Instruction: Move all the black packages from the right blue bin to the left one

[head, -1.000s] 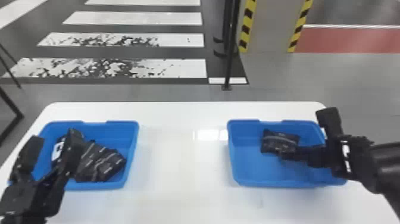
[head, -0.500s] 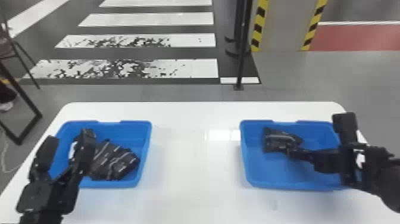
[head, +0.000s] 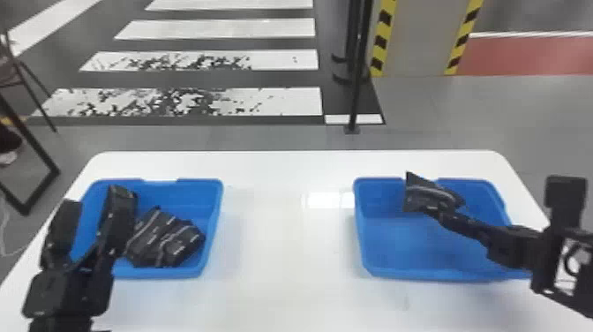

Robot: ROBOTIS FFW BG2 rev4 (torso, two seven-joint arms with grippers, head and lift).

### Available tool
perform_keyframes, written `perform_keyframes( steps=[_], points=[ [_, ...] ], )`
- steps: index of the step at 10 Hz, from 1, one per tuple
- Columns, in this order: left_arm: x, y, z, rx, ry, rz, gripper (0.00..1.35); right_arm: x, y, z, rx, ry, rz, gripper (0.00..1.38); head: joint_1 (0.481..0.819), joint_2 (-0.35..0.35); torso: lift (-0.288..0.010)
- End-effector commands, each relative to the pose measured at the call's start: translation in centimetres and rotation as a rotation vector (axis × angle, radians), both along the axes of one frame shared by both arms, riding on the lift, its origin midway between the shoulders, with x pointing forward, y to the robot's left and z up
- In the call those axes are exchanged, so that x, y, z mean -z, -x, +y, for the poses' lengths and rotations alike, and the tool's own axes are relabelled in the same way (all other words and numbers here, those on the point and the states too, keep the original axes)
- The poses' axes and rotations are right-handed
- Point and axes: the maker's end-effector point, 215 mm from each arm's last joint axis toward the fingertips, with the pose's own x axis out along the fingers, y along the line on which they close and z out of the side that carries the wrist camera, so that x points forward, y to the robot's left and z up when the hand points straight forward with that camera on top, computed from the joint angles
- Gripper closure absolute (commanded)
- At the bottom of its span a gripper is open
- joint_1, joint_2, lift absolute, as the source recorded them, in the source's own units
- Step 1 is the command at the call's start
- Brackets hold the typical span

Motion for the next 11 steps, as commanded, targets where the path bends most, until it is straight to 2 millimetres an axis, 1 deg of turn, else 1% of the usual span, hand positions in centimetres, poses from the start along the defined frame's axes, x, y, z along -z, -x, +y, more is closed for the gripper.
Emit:
perform_keyframes(
  steps=[1, 2, 3, 4, 5, 6, 7, 8, 9, 10, 11],
  points=[
    [-0.4, -0.6, -2.3, 0.057, 0.078, -0.019, 0.16, -3.2, -0.1, 4.2, -0.075, -0.094, -0.059, 1.21, 0.695, 0.045, -0.132],
    [0.3, -1.2, -5.5, 0.151, 0.176, 0.006, 0.16, -4.7, 0.3, 7.4, -0.137, -0.138, -0.079, 1.21, 0.695, 0.058, -0.132],
    [1.5, -2.0, -10.2, 0.310, 0.275, 0.052, 0.15, -5.6, 0.8, 10.2, -0.193, -0.189, -0.081, 1.21, 0.695, 0.070, -0.132],
    [1.0, -2.3, -13.2, 0.388, 0.213, 0.063, 0.15, -6.6, 1.2, 12.5, -0.242, -0.221, -0.087, 1.21, 0.695, 0.061, -0.132],
    [2.1, -2.6, -15.7, 0.474, 0.068, 0.146, 0.16, -7.1, 2.0, 15.0, -0.296, -0.244, -0.084, 1.21, 0.695, 0.046, -0.132],
    [3.4, -2.7, -16.5, 0.507, -0.063, 0.215, 0.16, -7.7, 2.6, 17.4, -0.344, -0.268, -0.086, 1.21, 0.695, 0.039, -0.132],
    [4.5, -2.9, -16.0, 0.499, -0.111, 0.251, 0.16, -7.7, 3.4, 19.7, -0.388, -0.297, -0.071, 1.21, 0.695, 0.039, -0.132],
    [5.9, -3.0, -14.9, 0.479, -0.156, 0.297, 0.16, -7.3, 4.5, 21.9, -0.429, -0.321, -0.049, 1.21, 0.695, 0.061, -0.132],
    [6.0, -3.2, -14.4, 0.464, -0.172, 0.299, 0.16, -6.7, 5.5, 23.4, -0.456, -0.348, -0.023, 1.21, 0.695, 0.104, -0.132],
    [5.9, -3.2, -14.6, 0.467, -0.169, 0.299, 0.16, -6.3, 6.5, 24.9, -0.480, -0.379, -0.002, 1.21, 0.695, 0.144, -0.132],
    [5.7, -3.3, -15.0, 0.477, -0.157, 0.294, 0.16, -6.0, 7.0, 26.0, -0.496, -0.394, 0.012, 1.21, 0.695, 0.161, -0.132]
  ],
)
